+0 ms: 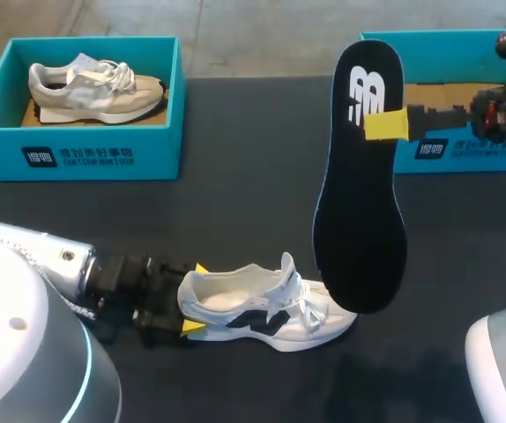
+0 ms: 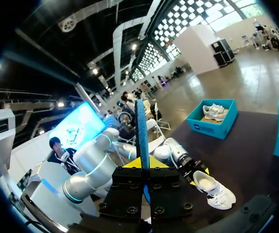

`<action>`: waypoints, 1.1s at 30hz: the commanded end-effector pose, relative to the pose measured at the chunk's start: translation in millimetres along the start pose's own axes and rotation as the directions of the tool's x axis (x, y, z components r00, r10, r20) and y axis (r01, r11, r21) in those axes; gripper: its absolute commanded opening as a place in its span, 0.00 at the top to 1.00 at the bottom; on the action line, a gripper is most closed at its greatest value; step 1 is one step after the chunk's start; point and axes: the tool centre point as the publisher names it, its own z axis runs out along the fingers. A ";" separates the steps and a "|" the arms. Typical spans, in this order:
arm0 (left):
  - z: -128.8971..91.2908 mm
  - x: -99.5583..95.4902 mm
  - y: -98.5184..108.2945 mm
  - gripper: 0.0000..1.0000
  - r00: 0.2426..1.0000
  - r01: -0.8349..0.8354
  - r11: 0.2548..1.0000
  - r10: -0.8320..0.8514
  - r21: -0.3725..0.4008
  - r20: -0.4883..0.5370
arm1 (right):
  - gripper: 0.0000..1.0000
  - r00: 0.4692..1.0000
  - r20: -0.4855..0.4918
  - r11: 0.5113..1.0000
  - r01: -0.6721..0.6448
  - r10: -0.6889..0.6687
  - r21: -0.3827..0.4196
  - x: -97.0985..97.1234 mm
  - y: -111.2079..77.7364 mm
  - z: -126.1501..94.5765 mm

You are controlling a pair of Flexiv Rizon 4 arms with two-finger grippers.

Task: Take the shoe out of the shoebox, open the shoe tongue, remove and reinsert the insole, then place the shoe into the shoebox

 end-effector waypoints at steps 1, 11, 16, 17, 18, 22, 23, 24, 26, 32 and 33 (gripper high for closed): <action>-10.5 1.5 -5.9 0.00 1.000 0.010 0.999 -0.010 -0.038 0.000 | 1.00 1.000 0.013 0.997 -0.001 0.002 -0.082 9.5 -6.4 8.7; -32.5 7.7 -6.5 0.00 0.999 0.011 0.986 -0.017 -0.166 -0.035 | 1.00 1.000 0.013 0.997 -0.001 0.002 -0.082 9.5 -6.4 8.7; -48.9 14.4 -8.5 0.00 0.998 -0.014 0.960 -0.003 -0.281 -0.061 | 1.00 1.000 0.013 0.997 -0.001 0.002 -0.082 9.5 -6.4 8.7; -52.9 15.2 -9.7 0.00 0.998 -0.011 0.956 -0.007 -0.292 -0.060 | 1.00 1.000 0.013 0.997 -0.001 0.002 -0.082 9.5 -6.4 8.7; -56.8 15.5 -11.2 0.00 0.998 -0.015 0.949 -0.004 -0.316 -0.060 | 1.00 1.000 0.013 0.997 -0.001 0.002 -0.082 9.5 -6.4 8.7; -70.6 16.8 -16.1 0.00 0.998 -0.036 0.914 0.011 -0.404 -0.064 | 1.00 1.000 0.013 0.997 -0.001 0.002 -0.082 9.5 -6.4 8.7; -73.7 16.9 -17.7 0.00 0.998 -0.038 0.904 0.011 -0.426 -0.066 | 1.00 1.000 0.013 0.997 -0.001 0.002 -0.082 9.5 -6.4 8.7; -76.5 17.1 -19.9 0.00 0.998 -0.041 0.897 0.012 -0.440 -0.069 | 1.00 1.000 0.013 0.997 -0.001 0.002 -0.082 9.5 -6.4 8.7; -81.3 17.4 -24.8 0.00 0.997 -0.053 0.872 0.015 -0.487 -0.081 | 1.00 1.000 0.013 0.997 -0.001 0.002 -0.082 9.5 -6.4 8.7; -90.8 20.6 -34.4 0.00 0.991 -0.082 0.788 -0.001 -0.610 -0.134 | 1.00 1.000 0.013 0.997 -0.001 0.002 -0.082 9.5 -6.4 8.7; -92.1 21.4 -35.5 0.00 0.989 -0.092 0.771 -0.003 -0.631 -0.148 | 1.00 1.000 0.013 0.997 -0.001 0.002 -0.082 9.5 -6.4 8.7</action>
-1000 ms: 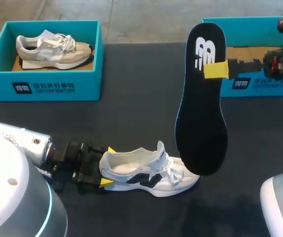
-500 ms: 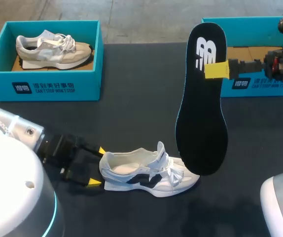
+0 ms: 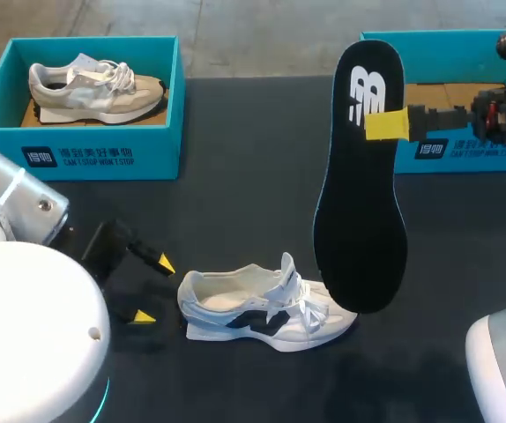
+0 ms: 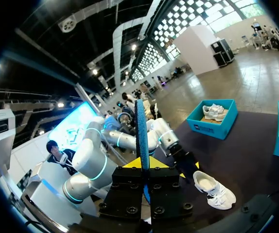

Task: Take the shoe out of the shoebox, open the shoe tongue, remove and reinsert the insole, then place the shoe into the shoebox

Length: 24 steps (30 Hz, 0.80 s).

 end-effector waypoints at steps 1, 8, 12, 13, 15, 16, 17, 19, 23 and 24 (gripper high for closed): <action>-16.9 3.4 -9.1 0.00 0.999 -0.010 0.975 0.000 -0.222 -0.042 | 1.00 1.000 0.012 0.997 -0.001 0.002 -0.080 8.7 -6.5 9.0; -27.3 4.5 -12.3 0.00 0.998 -0.047 0.928 0.024 -0.369 -0.065 | 1.00 1.000 0.012 0.997 -0.001 0.002 -0.080 8.7 -6.5 9.0; -28.9 4.5 -11.8 0.00 0.998 -0.025 0.908 0.002 -0.419 -0.056 | 1.00 1.000 0.012 0.997 -0.001 0.002 -0.080 8.7 -6.5 9.0; -28.6 4.6 -12.0 0.00 0.998 -0.019 0.903 -0.005 -0.429 -0.056 | 1.00 1.000 0.012 0.997 -0.001 0.002 -0.080 8.7 -6.5 9.0; -26.1 6.2 -13.9 0.00 0.998 -0.014 0.894 -0.013 -0.447 -0.058 | 1.00 1.000 0.012 0.997 -0.001 0.002 -0.080 8.7 -6.5 9.0; -25.5 8.0 -17.0 0.00 0.998 -0.011 0.892 -0.017 -0.453 -0.058 | 1.00 1.000 0.012 0.997 -0.001 0.002 -0.080 8.7 -6.5 9.0; -25.1 8.6 -18.5 0.00 0.998 -0.012 0.887 -0.018 -0.462 -0.059 | 1.00 1.000 0.012 0.997 -0.001 0.002 -0.080 8.7 -6.5 9.0; -23.6 7.5 -20.0 0.00 0.998 -0.015 0.881 -0.015 -0.473 -0.060 | 1.00 1.000 0.012 0.997 -0.001 0.002 -0.080 8.7 -6.5 9.0; -22.4 5.3 -22.3 0.00 0.998 -0.020 0.864 -0.014 -0.503 -0.064 | 1.00 1.000 0.012 0.997 -0.001 0.002 -0.080 8.7 -6.5 9.0; -22.4 4.4 -23.6 0.00 0.998 -0.020 0.857 -0.013 -0.515 -0.060 | 1.00 1.000 0.012 0.997 -0.001 0.002 -0.080 8.7 -6.5 9.0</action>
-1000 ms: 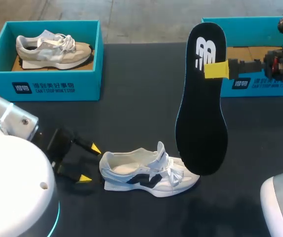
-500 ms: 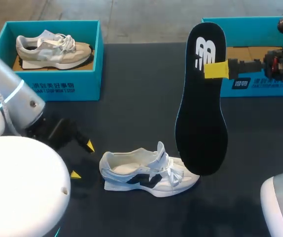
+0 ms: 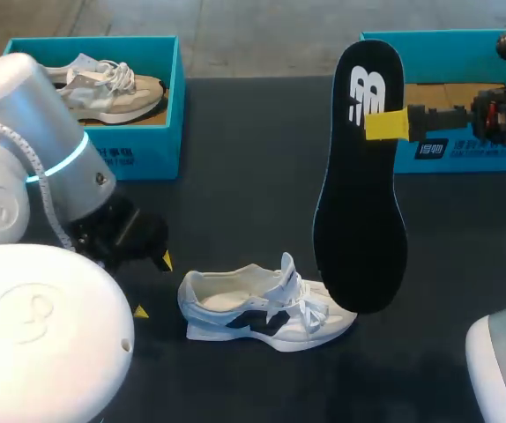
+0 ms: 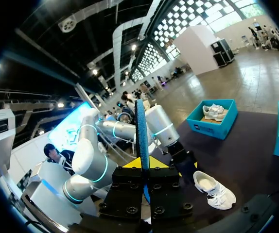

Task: Take the shoe out of the shoebox, open the shoe tongue, remove and reinsert the insole, then place the shoe into the shoebox

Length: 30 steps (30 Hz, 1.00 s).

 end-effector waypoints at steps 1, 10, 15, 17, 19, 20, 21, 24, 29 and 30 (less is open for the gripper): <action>-2.2 -3.0 -6.3 0.00 1.000 0.007 0.994 -0.007 -0.108 0.001 | 1.00 1.000 0.011 0.997 -0.001 0.002 -0.079 8.6 -6.4 8.9; -3.7 -5.5 -10.6 0.00 1.000 0.018 0.991 -0.016 -0.136 0.022 | 1.00 1.000 0.011 0.997 -0.001 0.002 -0.079 8.6 -6.4 8.9; -3.7 -5.5 -10.6 0.00 1.000 0.018 0.991 -0.016 -0.136 0.022 | 1.00 1.000 0.011 0.997 -0.001 0.002 -0.079 8.6 -6.4 8.9; -3.7 -5.5 -10.6 0.00 1.000 0.018 0.991 -0.016 -0.136 0.022 | 1.00 1.000 0.011 0.997 -0.001 0.002 -0.079 8.6 -6.4 8.9; -3.7 -5.5 -10.6 0.00 1.000 0.018 0.991 -0.016 -0.136 0.022 | 1.00 1.000 0.011 0.997 -0.001 0.002 -0.079 8.6 -6.4 8.9; -3.7 -5.5 -10.6 0.00 1.000 0.018 0.991 -0.016 -0.136 0.022 | 1.00 1.000 0.011 0.997 -0.001 0.002 -0.079 8.6 -6.4 8.9; -1.3 -7.2 -13.7 0.00 0.999 0.038 0.986 -0.032 -0.162 0.035 | 1.00 1.000 0.011 0.997 -0.001 0.002 -0.079 8.6 -6.4 8.9; 4.4 -9.4 -20.8 0.00 0.995 0.076 0.971 -0.061 -0.226 0.072 | 1.00 1.000 0.011 0.997 -0.001 0.002 -0.079 8.6 -6.4 8.9; 9.4 -9.3 -30.8 0.00 0.993 0.095 0.950 -0.069 -0.298 0.098 | 1.00 1.000 0.011 0.997 -0.001 0.002 -0.079 8.6 -6.4 8.9; 9.9 -9.2 -31.9 0.00 0.993 0.093 0.949 -0.064 -0.303 0.103 | 1.00 1.000 0.011 0.997 -0.001 0.002 -0.079 8.6 -6.4 8.9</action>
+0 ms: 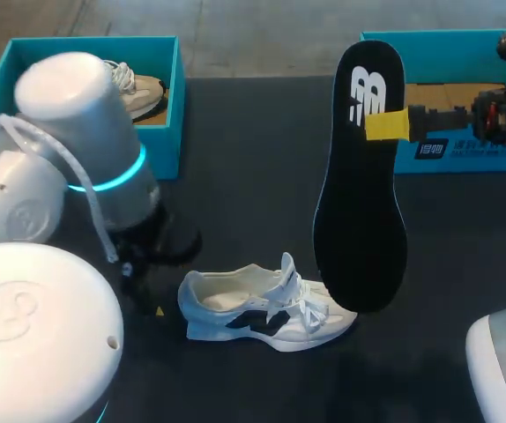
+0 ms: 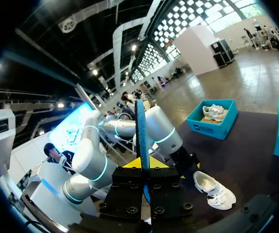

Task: Take the shoe out of the shoebox, open the shoe tongue, remove and reinsert the insole, then place the shoe into the shoebox

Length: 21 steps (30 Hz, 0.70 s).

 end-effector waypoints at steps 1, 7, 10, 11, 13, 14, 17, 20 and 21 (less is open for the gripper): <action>2.6 -0.1 -16.7 0.00 1.000 -0.004 0.998 0.004 -0.067 -0.001 | 1.00 1.000 0.013 0.997 0.000 0.001 -0.075 9.3 -6.3 9.2; 8.2 -3.1 -17.4 0.00 1.000 -0.011 0.997 0.011 -0.079 0.002 | 1.00 1.000 0.013 0.997 0.000 0.001 -0.075 9.3 -6.3 9.2; 10.5 -4.0 -16.8 0.00 1.000 -0.012 0.997 0.012 -0.082 0.009 | 1.00 1.000 0.013 0.997 0.000 0.001 -0.075 9.3 -6.3 9.2; 11.3 -4.6 -16.6 0.00 1.000 -0.013 0.996 0.014 -0.086 0.012 | 1.00 1.000 0.013 0.997 0.000 0.001 -0.075 9.3 -6.3 9.2; 13.0 -5.6 -16.6 0.00 1.000 -0.012 0.996 0.013 -0.093 0.016 | 1.00 1.000 0.013 0.997 0.000 0.001 -0.075 9.3 -6.3 9.2; 13.3 -5.8 -16.7 0.00 1.000 -0.012 0.996 0.013 -0.093 0.015 | 1.00 1.000 0.013 0.997 0.000 0.001 -0.075 9.3 -6.3 9.2; 12.6 -6.7 -17.0 0.00 1.000 -0.010 0.996 0.012 -0.094 0.018 | 1.00 1.000 0.013 0.997 0.000 0.001 -0.075 9.3 -6.3 9.2; -1.2 -8.3 -18.9 0.00 0.999 -0.015 0.997 0.018 -0.075 0.035 | 1.00 1.000 0.013 0.997 0.000 0.001 -0.075 9.3 -6.3 9.2; -5.2 -8.9 -19.5 0.00 0.999 -0.017 0.997 0.020 -0.071 0.041 | 1.00 1.000 0.013 0.997 0.000 0.001 -0.075 9.3 -6.3 9.2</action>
